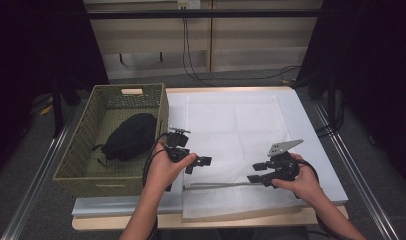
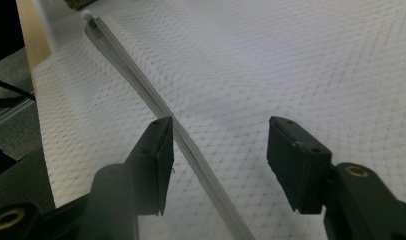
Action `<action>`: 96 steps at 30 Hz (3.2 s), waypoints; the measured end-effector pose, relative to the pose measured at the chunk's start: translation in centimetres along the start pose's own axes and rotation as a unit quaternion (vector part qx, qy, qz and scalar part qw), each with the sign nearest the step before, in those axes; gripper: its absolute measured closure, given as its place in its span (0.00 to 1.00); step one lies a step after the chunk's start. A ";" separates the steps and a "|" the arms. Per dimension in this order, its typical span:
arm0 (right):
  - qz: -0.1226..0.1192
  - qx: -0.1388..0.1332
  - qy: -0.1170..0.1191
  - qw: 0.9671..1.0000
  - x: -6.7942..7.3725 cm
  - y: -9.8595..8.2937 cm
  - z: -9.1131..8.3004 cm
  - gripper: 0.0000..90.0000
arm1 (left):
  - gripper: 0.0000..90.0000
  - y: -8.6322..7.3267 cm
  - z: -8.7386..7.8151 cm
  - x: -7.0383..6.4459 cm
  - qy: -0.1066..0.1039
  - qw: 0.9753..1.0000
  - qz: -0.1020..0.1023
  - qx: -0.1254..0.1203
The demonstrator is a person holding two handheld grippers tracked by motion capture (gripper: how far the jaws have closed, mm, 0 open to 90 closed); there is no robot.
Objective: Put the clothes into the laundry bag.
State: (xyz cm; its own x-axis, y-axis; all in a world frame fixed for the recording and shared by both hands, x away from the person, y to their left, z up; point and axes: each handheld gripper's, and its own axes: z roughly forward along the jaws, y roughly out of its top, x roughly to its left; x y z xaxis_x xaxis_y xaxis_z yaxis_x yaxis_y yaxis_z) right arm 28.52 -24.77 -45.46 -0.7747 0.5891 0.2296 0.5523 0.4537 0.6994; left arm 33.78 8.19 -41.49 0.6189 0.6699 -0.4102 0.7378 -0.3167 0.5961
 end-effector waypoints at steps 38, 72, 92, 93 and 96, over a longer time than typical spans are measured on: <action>-0.082 0.053 -0.029 0.995 0.6 -0.7 2.2 0.74 | 0.05 0.0 -0.1 -0.1 -0.010 1.000 0.006 0.010; -0.008 -0.002 -0.023 1.000 -0.7 0.5 2.1 0.98 | 0.05 -0.1 0.6 -0.3 -0.015 1.000 0.000 0.016; -0.060 0.037 -0.030 0.997 0.1 -0.2 3.1 0.90 | 0.05 -0.1 0.6 -0.4 -0.016 1.000 0.000 0.020; -0.060 0.037 -0.030 0.997 0.1 -0.2 3.1 0.90 | 0.05 -0.1 0.6 -0.4 -0.016 1.000 0.000 0.020; -0.057 0.034 -0.035 0.997 0.1 -0.2 3.2 0.96 | 0.05 -0.1 0.6 -0.3 -0.015 1.000 0.004 0.025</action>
State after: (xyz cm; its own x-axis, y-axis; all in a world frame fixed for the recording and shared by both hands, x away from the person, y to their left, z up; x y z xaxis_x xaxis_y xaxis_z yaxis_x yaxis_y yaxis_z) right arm 29.27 -22.69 -47.75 -0.8115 0.5754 0.1017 0.4833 0.5631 0.6703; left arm 33.66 7.59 -41.87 0.6316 0.6472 -0.4268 0.7451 -0.3546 0.5649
